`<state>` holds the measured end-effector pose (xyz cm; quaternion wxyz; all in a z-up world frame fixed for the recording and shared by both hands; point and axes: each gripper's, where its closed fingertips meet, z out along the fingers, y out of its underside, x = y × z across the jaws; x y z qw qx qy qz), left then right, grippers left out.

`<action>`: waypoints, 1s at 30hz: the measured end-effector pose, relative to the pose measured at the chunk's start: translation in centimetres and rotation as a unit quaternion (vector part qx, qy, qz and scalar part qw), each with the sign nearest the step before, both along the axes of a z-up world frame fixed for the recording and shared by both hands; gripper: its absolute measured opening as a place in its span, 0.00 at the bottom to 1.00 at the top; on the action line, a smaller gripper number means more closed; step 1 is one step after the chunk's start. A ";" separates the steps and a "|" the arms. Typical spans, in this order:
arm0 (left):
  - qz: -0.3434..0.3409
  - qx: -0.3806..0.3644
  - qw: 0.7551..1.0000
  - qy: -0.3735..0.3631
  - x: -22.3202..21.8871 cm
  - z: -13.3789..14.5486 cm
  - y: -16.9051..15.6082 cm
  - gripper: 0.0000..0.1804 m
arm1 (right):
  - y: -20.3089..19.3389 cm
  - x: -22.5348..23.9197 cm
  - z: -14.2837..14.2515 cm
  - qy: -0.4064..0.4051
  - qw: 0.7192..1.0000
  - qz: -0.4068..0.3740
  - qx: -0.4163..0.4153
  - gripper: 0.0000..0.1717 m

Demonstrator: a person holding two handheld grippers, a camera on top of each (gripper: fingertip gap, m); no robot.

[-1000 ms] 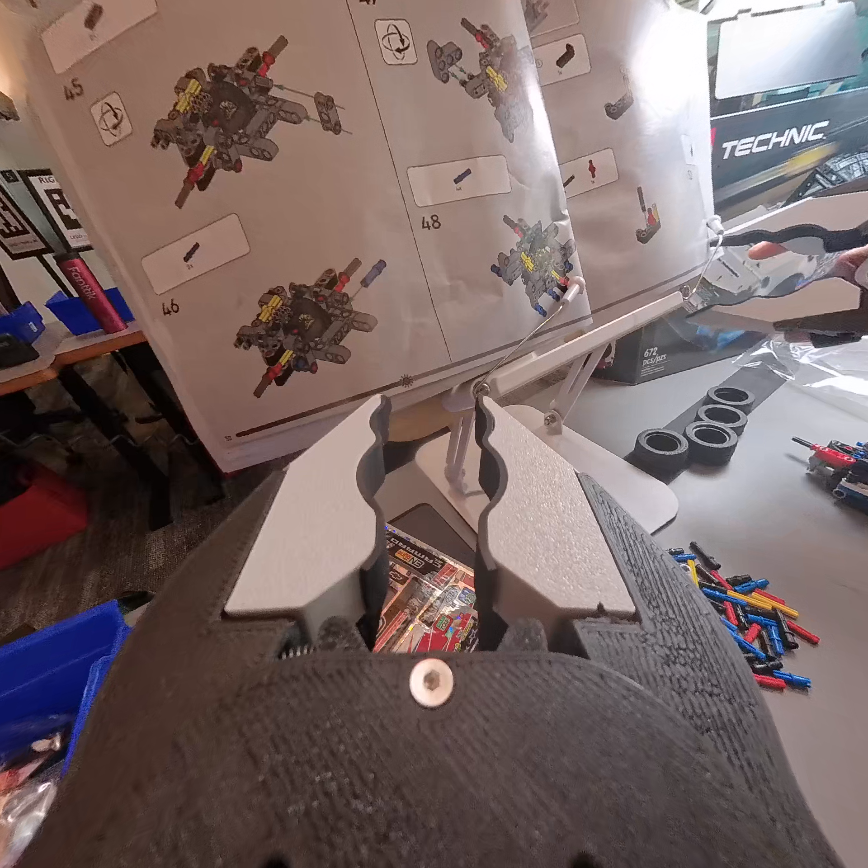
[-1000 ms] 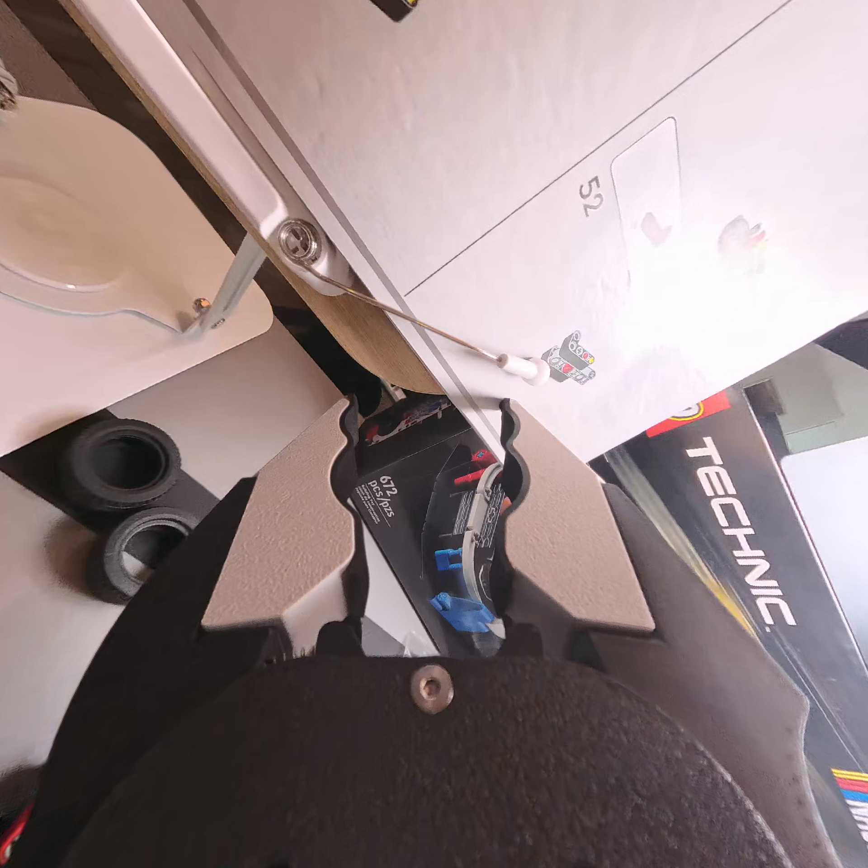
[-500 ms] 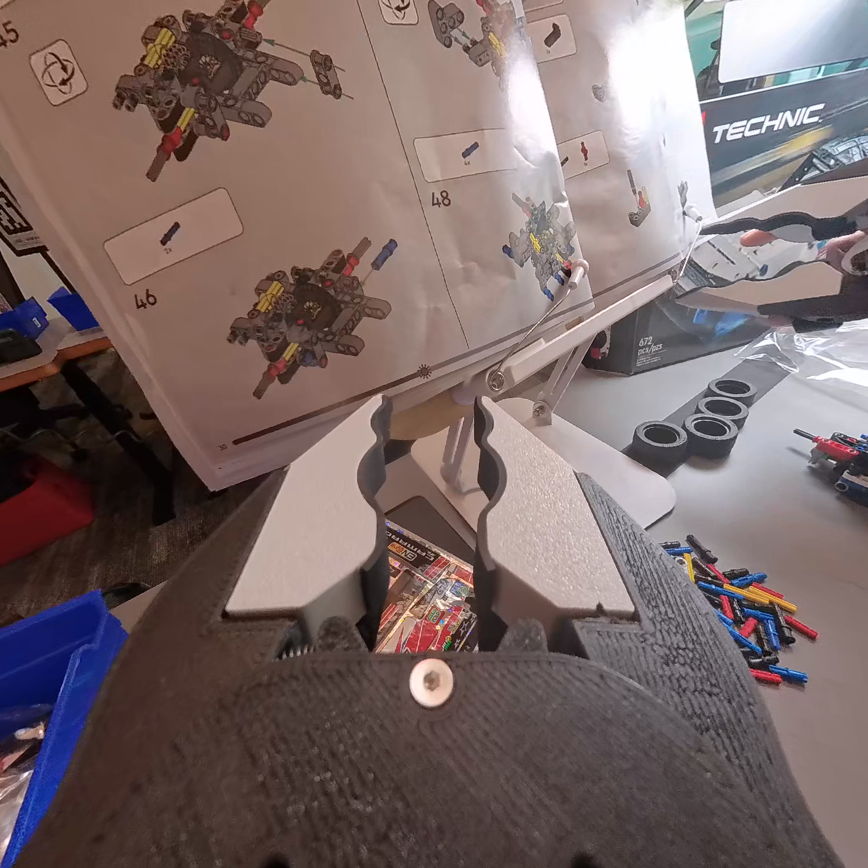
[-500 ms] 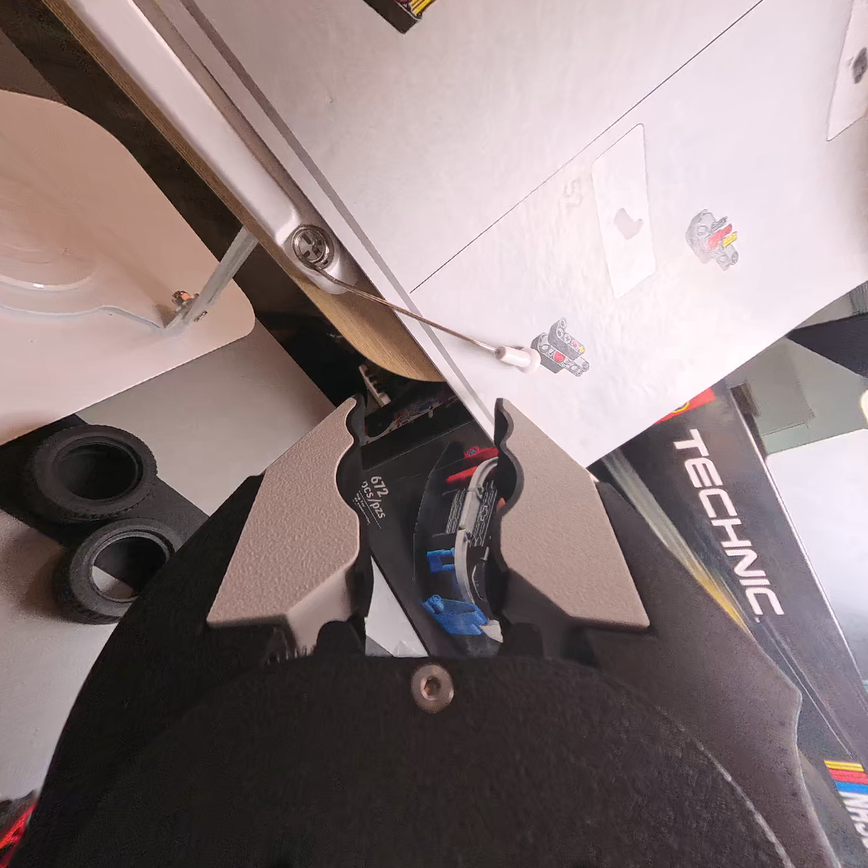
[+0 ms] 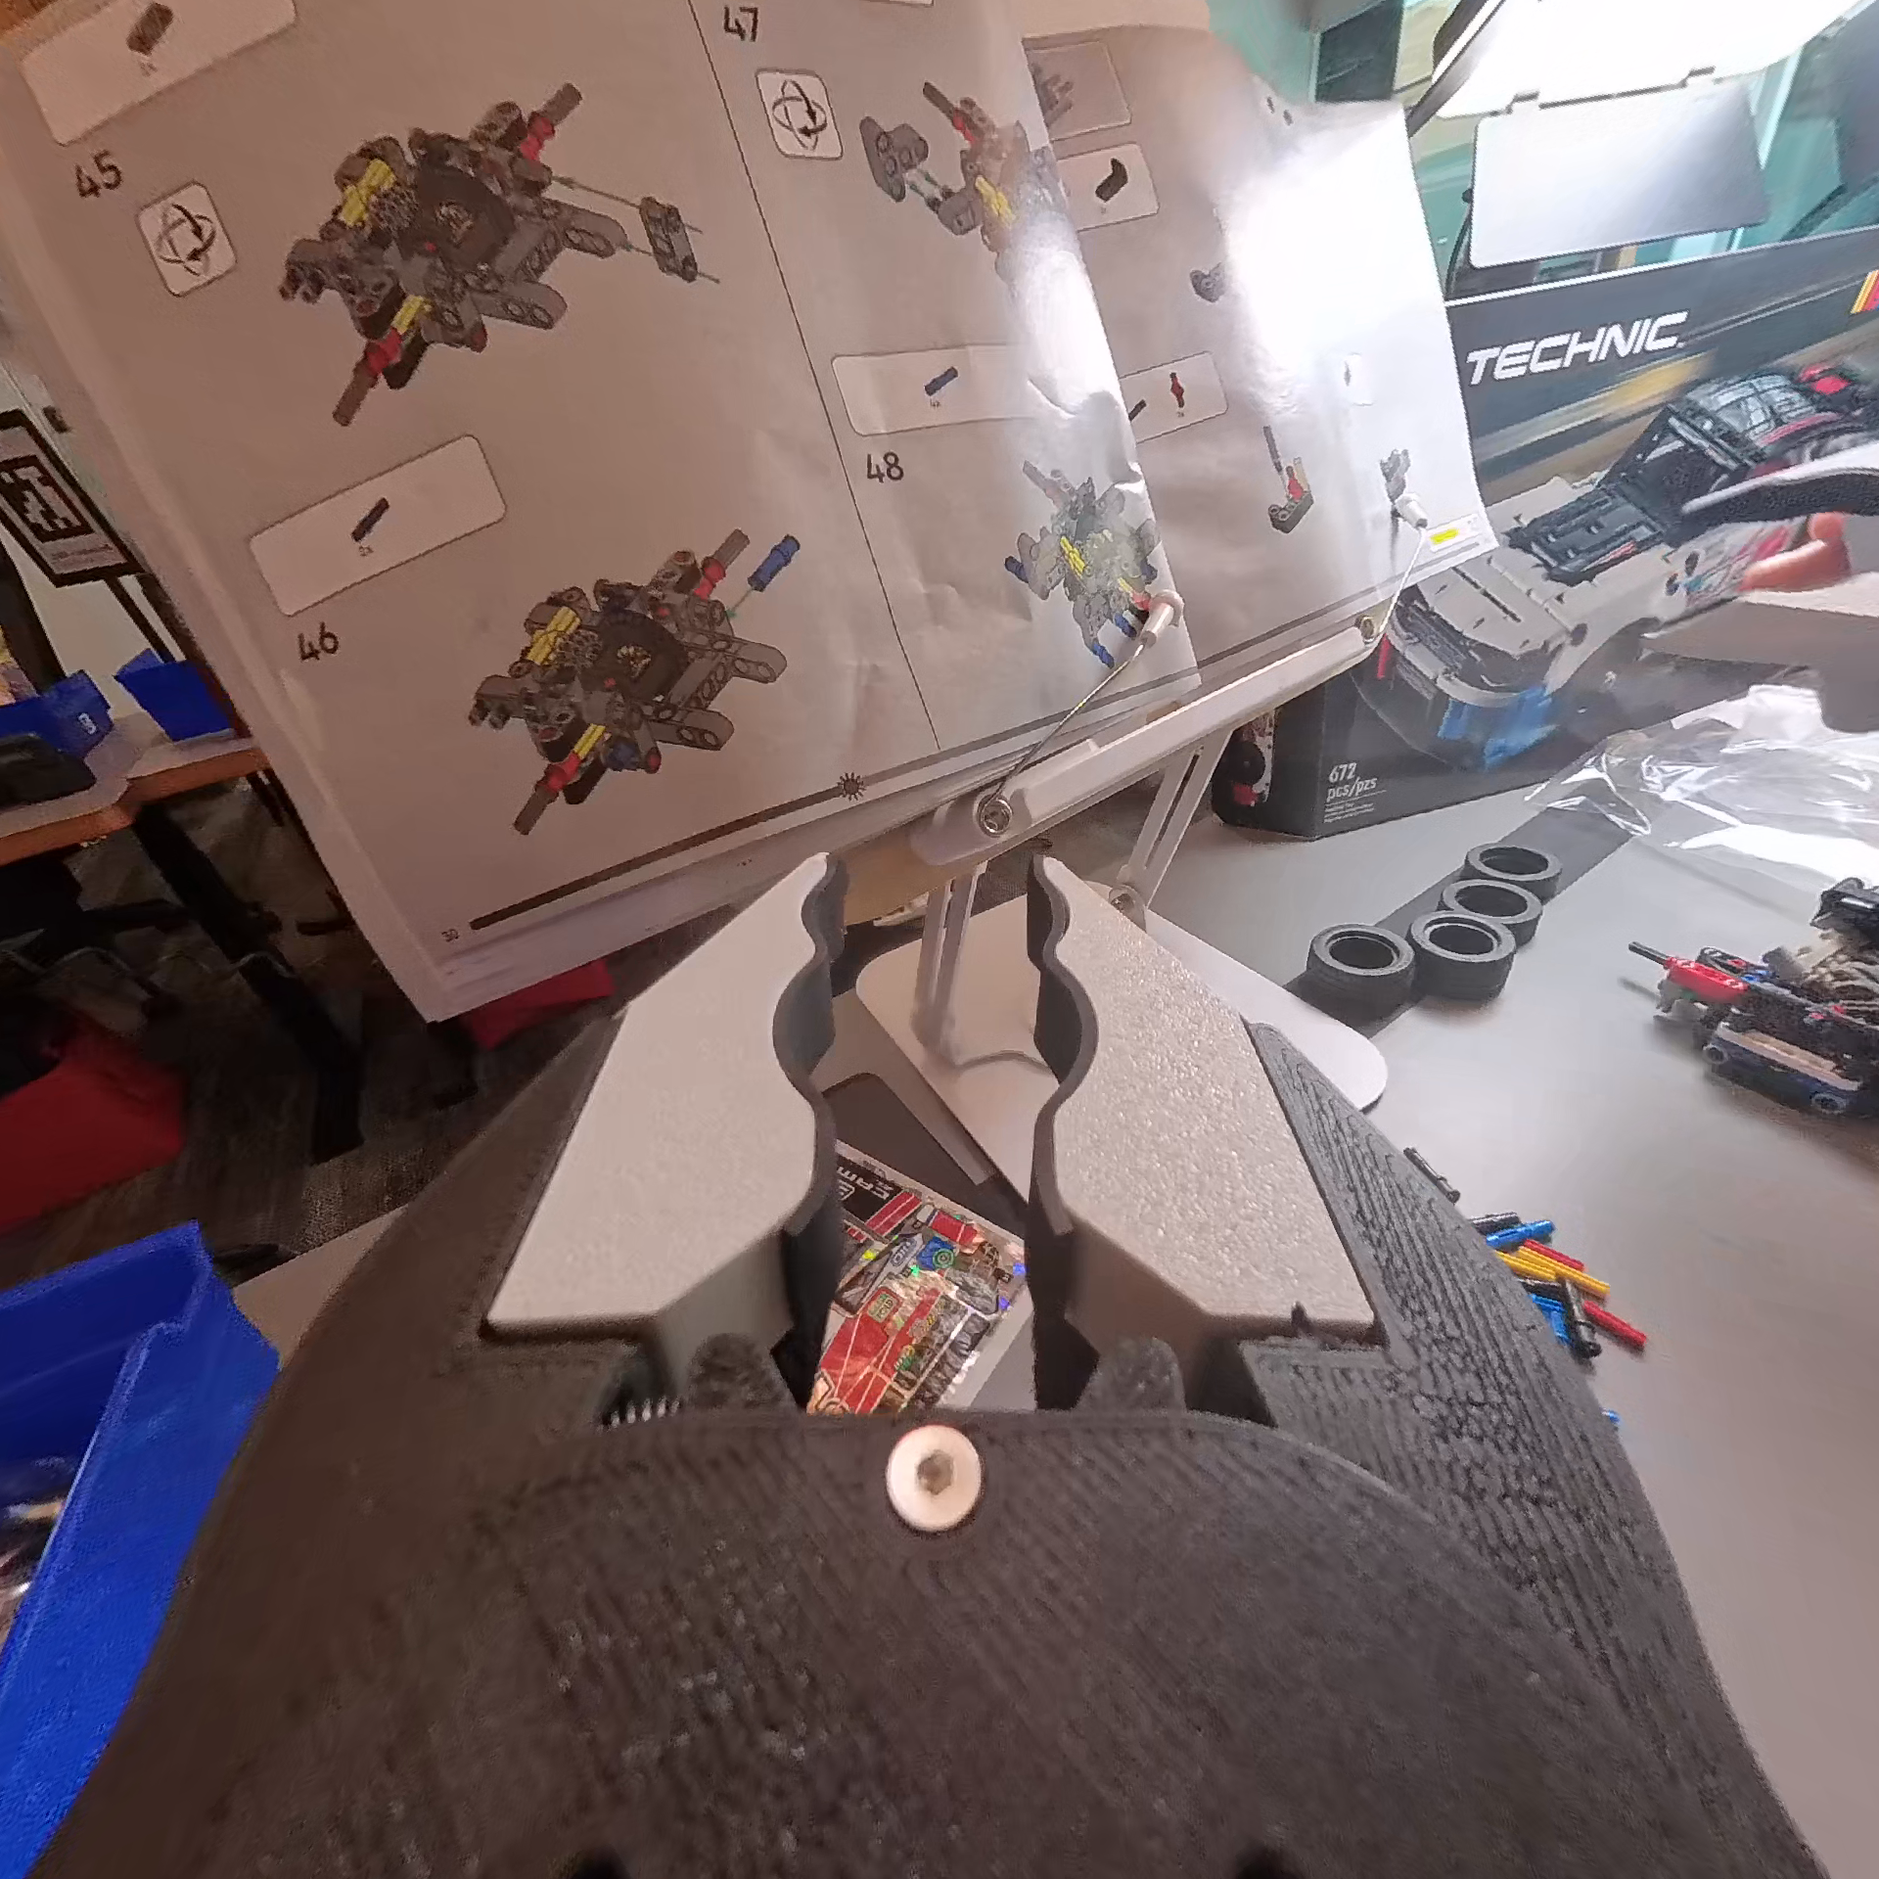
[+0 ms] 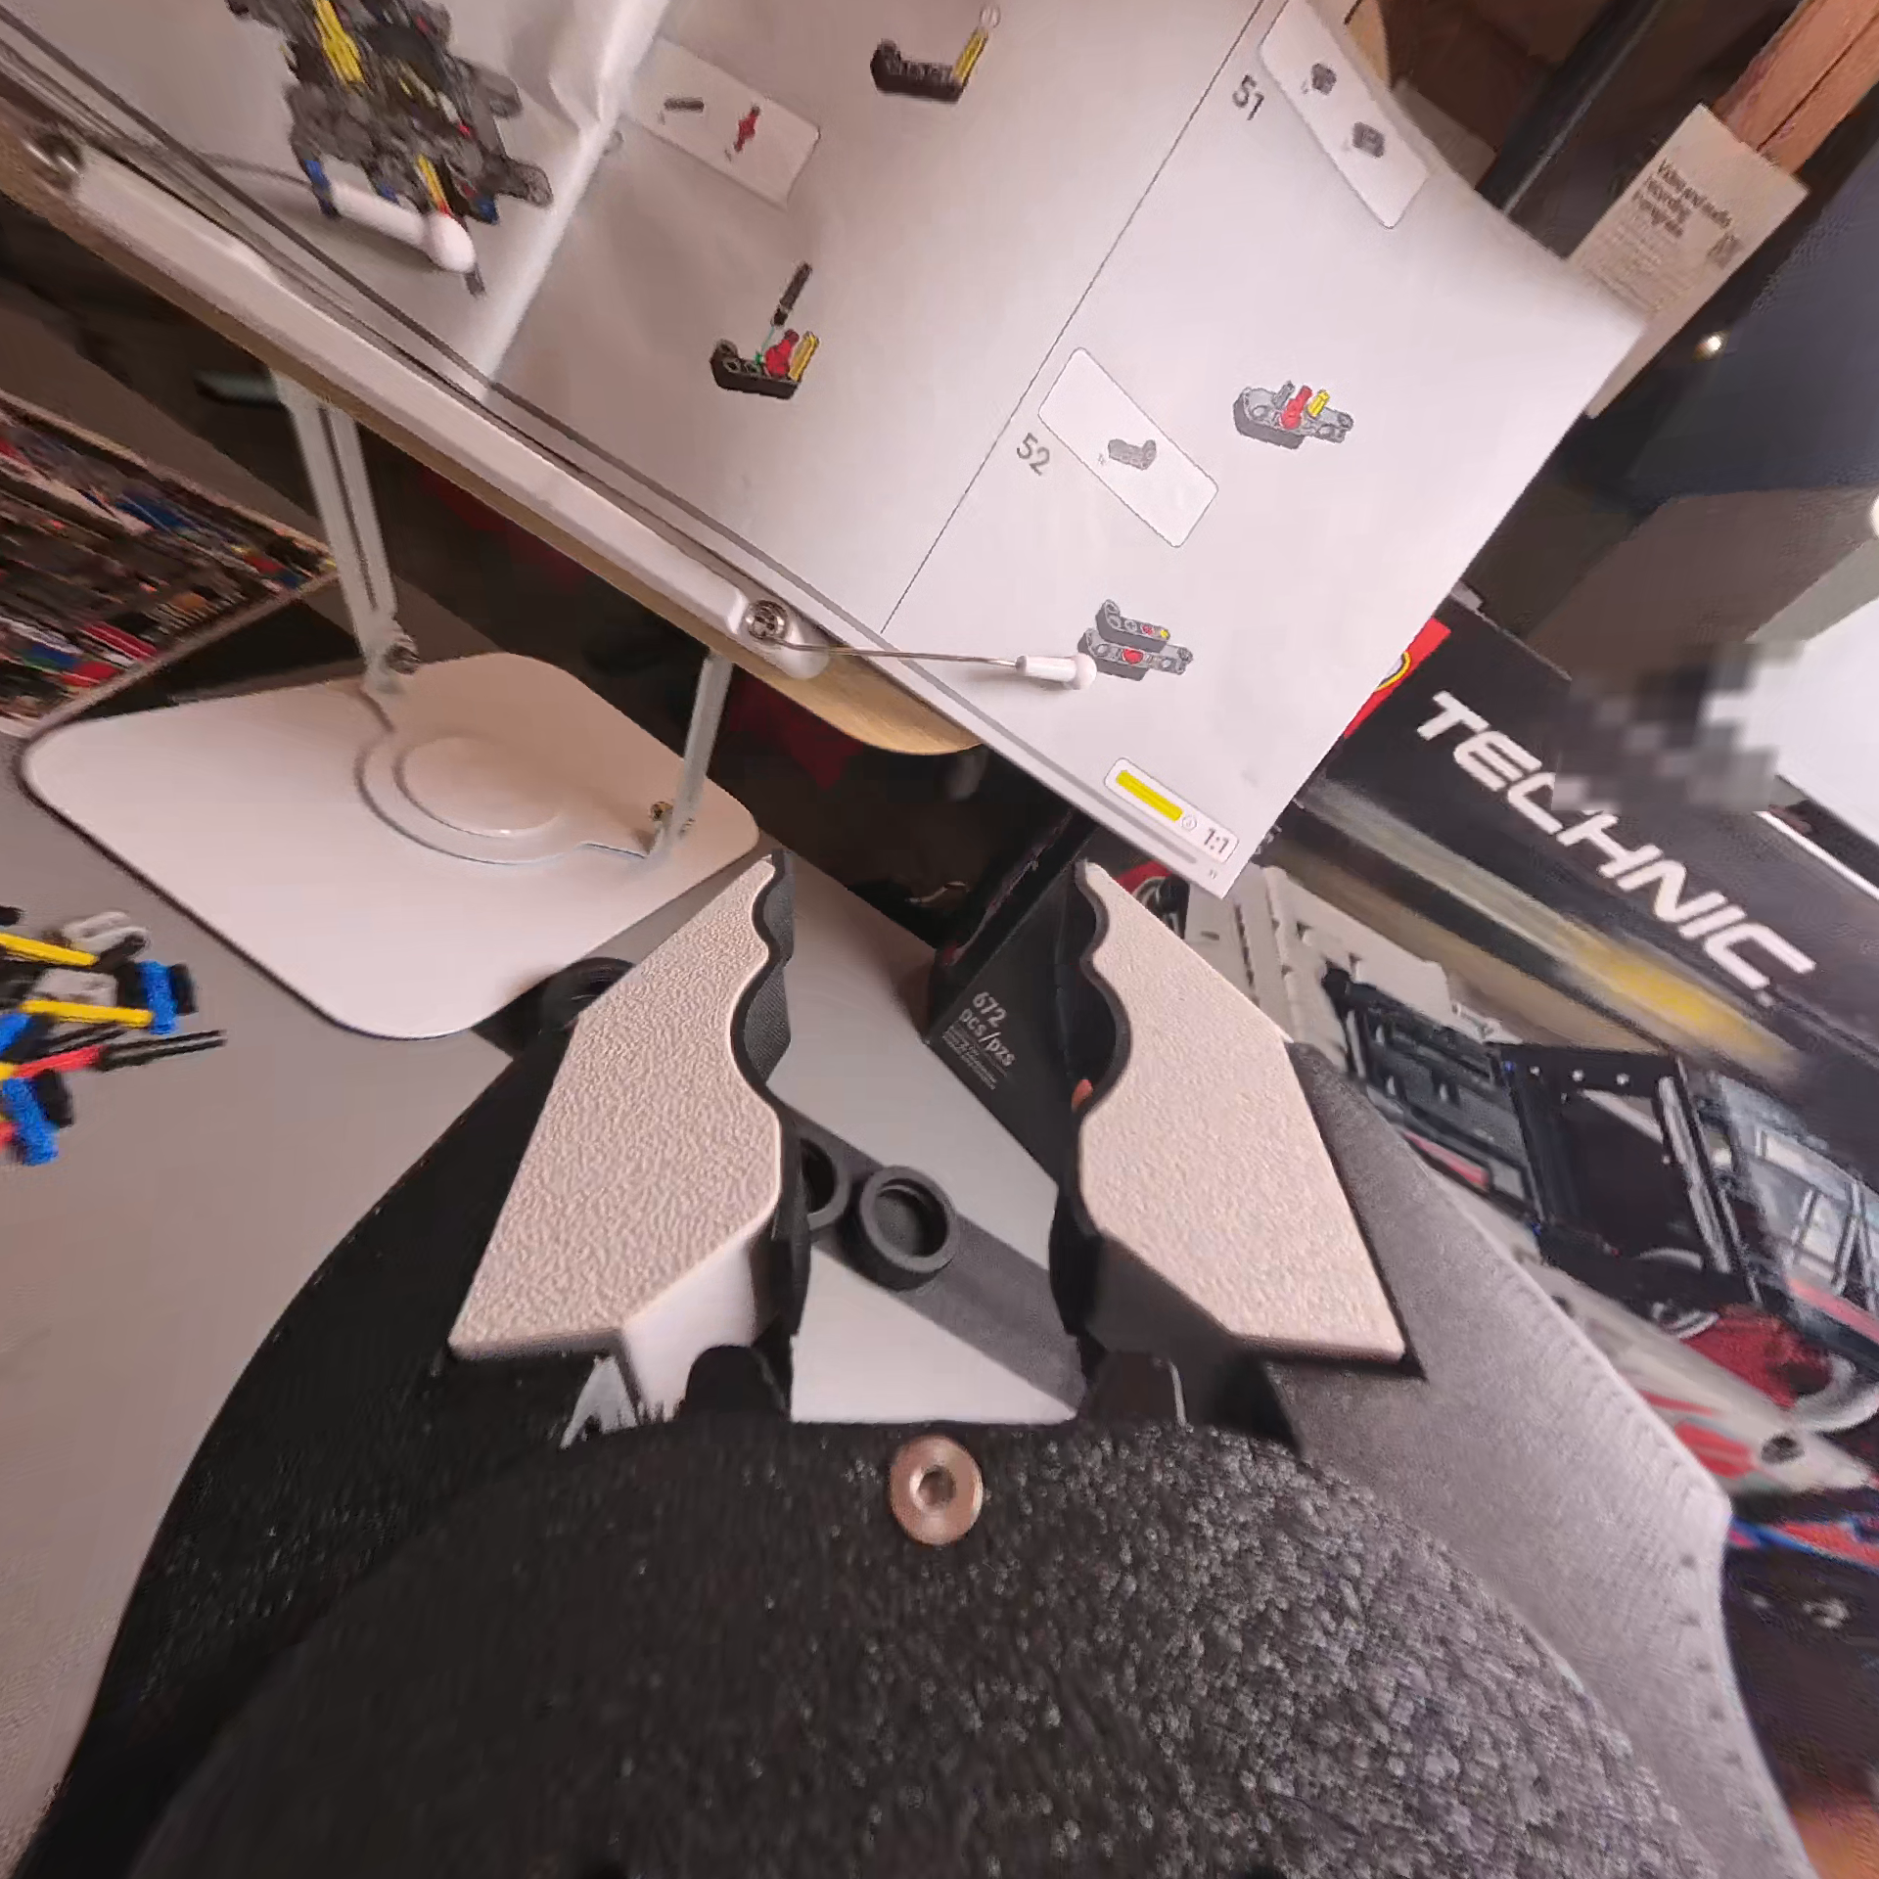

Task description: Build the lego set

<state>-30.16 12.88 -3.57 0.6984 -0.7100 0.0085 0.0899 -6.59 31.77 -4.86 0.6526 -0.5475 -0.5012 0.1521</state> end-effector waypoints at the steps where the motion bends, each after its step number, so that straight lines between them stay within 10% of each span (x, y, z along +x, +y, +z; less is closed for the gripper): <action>1: 0.002 0.005 1.000 -0.002 0.2 0.2 -0.5 0.19 | -1.0 1.0 0.1 0.017 1.000 0.008 -0.014 0.31; 15: 0.093 0.051 0.994 -0.008 0.7 2.3 -5.9 0.18 | -7.4 11.6 -1.5 0.179 0.972 0.027 -0.150 0.29; 22: 0.145 0.087 0.986 -0.004 -1.9 3.5 -7.2 0.00 | -7.8 11.5 -2.0 0.194 0.967 0.051 -0.154 0.26; 30: 0.139 0.134 0.981 -0.019 -5.9 10.2 -4.7 0.00 | -8.4 10.3 -3.9 0.165 0.972 0.047 -0.163 0.22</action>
